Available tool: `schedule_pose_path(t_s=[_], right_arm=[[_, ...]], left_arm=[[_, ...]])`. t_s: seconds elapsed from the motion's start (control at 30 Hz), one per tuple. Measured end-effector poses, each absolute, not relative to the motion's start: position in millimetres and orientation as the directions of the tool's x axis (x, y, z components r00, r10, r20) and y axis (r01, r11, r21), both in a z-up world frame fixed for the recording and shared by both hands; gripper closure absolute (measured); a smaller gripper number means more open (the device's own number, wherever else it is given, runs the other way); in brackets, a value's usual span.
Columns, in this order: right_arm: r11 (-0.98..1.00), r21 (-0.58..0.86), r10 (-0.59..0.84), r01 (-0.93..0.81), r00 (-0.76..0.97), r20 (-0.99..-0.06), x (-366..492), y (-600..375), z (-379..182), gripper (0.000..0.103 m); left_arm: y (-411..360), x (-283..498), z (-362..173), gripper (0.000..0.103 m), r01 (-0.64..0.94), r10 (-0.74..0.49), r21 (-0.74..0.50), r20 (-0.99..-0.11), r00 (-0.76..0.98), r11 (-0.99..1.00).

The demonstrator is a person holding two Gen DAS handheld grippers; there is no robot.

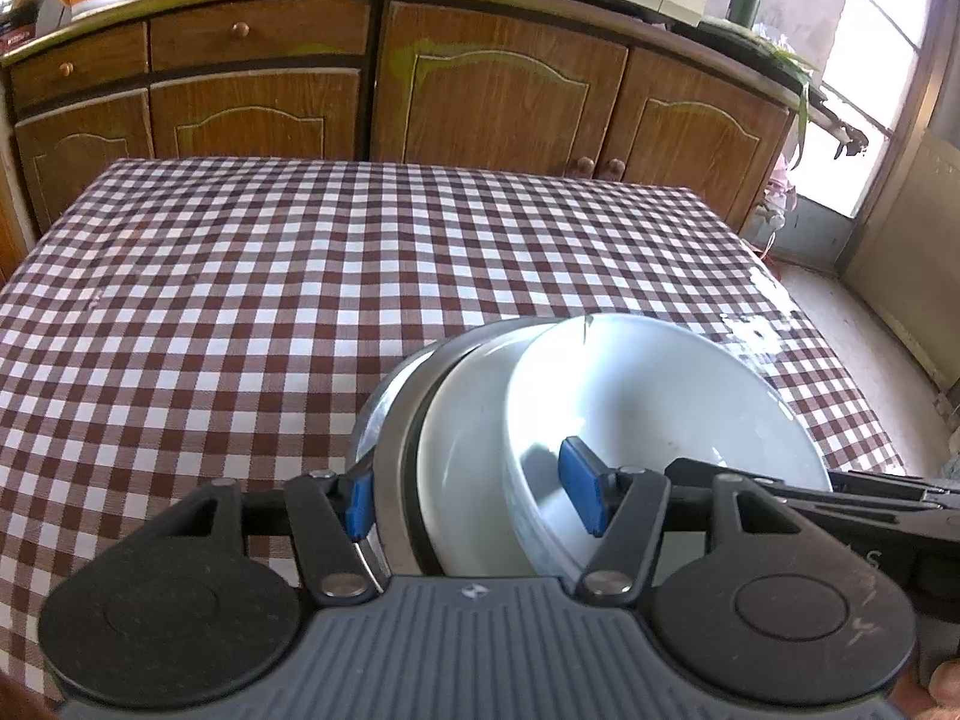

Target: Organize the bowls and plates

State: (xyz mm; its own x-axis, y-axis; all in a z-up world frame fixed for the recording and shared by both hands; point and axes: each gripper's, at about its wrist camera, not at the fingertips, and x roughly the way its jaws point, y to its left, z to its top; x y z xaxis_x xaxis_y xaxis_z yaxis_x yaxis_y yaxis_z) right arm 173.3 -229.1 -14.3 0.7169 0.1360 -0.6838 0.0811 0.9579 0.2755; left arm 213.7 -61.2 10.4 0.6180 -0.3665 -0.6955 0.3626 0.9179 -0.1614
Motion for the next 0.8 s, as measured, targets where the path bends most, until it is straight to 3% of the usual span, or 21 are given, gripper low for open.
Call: schedule_pose_path(t_s=[0.57,0.7,0.8], right_arm=[[0.955,0.281,0.134,0.096,0.706,-0.696,183.8,-231.8,-29.3,0.053],[0.977,0.2,0.087,0.078,0.709,-0.7,184.7,-223.0,-28.8,0.053],[0.953,0.277,0.117,0.123,0.693,-0.711,187.6,-233.8,-33.6,0.058]], left_arm=[[-64.8,224.5,-2.8,0.041,0.373,-0.369,-0.159,-0.706,0.604,0.914],[-71.5,223.2,-5.0,0.046,0.383,-0.334,-0.096,-0.709,0.622,0.919],[-62.8,234.0,-11.1,0.051,0.338,-0.366,-0.189,-0.711,0.601,0.922]])
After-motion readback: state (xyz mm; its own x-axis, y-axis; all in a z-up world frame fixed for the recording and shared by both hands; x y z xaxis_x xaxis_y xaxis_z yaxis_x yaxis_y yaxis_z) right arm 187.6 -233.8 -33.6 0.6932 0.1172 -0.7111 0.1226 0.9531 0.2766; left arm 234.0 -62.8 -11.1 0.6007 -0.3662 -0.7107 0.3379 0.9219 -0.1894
